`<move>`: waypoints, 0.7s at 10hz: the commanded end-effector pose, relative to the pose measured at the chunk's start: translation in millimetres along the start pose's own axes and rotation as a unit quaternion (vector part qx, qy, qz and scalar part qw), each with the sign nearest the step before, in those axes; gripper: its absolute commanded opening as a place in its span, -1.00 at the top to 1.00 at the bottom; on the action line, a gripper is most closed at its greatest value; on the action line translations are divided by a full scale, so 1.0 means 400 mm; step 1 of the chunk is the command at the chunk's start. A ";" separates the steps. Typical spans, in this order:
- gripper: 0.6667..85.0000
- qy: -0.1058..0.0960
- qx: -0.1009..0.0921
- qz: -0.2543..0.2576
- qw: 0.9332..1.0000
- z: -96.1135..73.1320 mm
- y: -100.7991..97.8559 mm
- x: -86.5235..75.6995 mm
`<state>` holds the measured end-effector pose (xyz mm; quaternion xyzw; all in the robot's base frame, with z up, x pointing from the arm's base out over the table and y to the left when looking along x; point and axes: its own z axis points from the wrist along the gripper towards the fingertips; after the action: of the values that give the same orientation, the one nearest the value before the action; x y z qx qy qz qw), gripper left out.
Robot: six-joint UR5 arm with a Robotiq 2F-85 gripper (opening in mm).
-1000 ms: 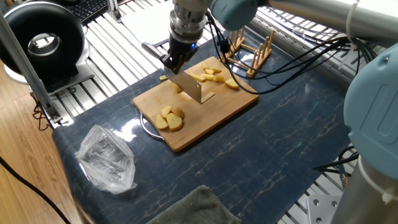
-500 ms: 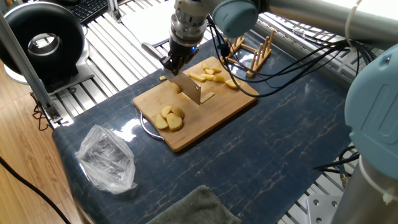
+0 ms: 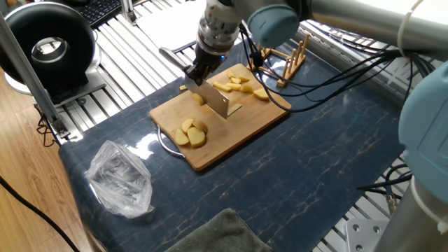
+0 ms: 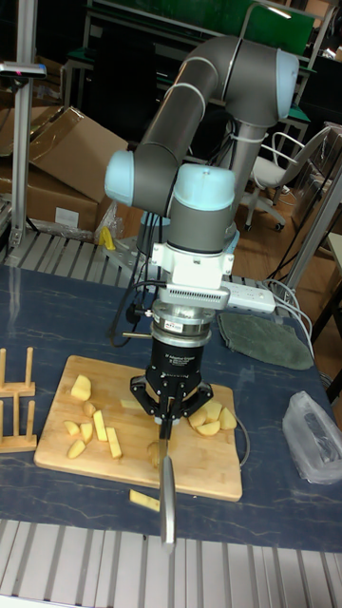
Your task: Chop the potatoes
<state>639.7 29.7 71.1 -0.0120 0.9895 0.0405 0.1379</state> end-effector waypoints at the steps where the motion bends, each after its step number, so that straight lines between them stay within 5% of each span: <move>1: 0.99 0.004 -0.003 0.008 1.000 -0.008 0.006 0.009; 7: 0.99 0.024 0.016 0.022 0.999 -0.032 0.024 -0.018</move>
<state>637.8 33.8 79.1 -0.0014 0.9923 0.0276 0.1206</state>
